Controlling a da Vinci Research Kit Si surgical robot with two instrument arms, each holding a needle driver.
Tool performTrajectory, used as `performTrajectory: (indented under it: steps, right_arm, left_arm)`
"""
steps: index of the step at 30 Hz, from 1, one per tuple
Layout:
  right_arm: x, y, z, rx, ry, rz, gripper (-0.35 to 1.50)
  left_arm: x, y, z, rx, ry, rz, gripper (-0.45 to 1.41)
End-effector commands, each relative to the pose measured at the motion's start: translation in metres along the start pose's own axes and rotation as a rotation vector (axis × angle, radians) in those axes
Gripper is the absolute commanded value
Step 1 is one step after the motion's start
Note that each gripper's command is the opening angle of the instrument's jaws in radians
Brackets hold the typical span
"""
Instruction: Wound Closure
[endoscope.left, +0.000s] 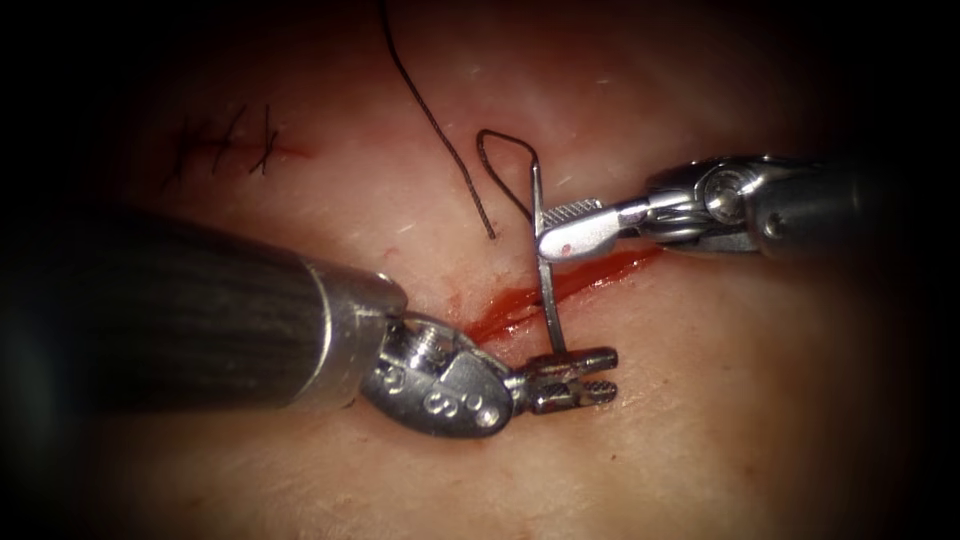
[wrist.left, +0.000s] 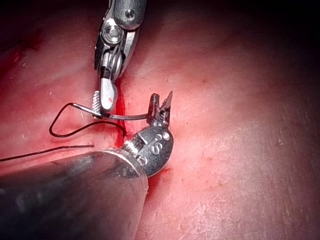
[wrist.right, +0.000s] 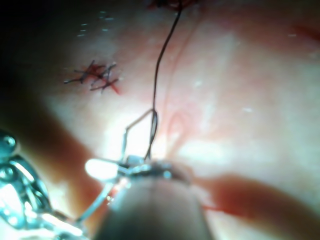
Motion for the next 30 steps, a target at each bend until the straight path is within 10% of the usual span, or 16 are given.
performTrajectory:
  steps: [1,18,21,24,30]
  right_arm:
    - [-0.0007,0.0003,0.0012,0.003,-0.004,0.0,0.89]
    - [-0.0014,0.0006,0.0024,0.006,-0.018,-0.006,0.84]
    - [-0.0014,0.0005,0.0024,0.008,-0.022,-0.006,0.52]
    - [-0.0014,0.0005,0.0023,0.009,-0.023,-0.011,-0.35]
    - [-0.0013,0.0002,0.0018,0.007,-0.003,-0.022,-0.35]
  left_arm:
    - [0.0002,0.0009,0.0007,-0.001,0.001,-0.003,-0.45]
    - [0.001,0.0006,0.001,0.0,0.0,0.003,-0.45]
    - [0.001,0.0006,0.0011,0.001,-0.001,0.003,-0.45]
    - [0.001,0.0006,0.0011,0.0,-0.001,0.003,-0.45]
    - [0.001,0.0005,0.001,0.0,0.0,0.003,-0.45]
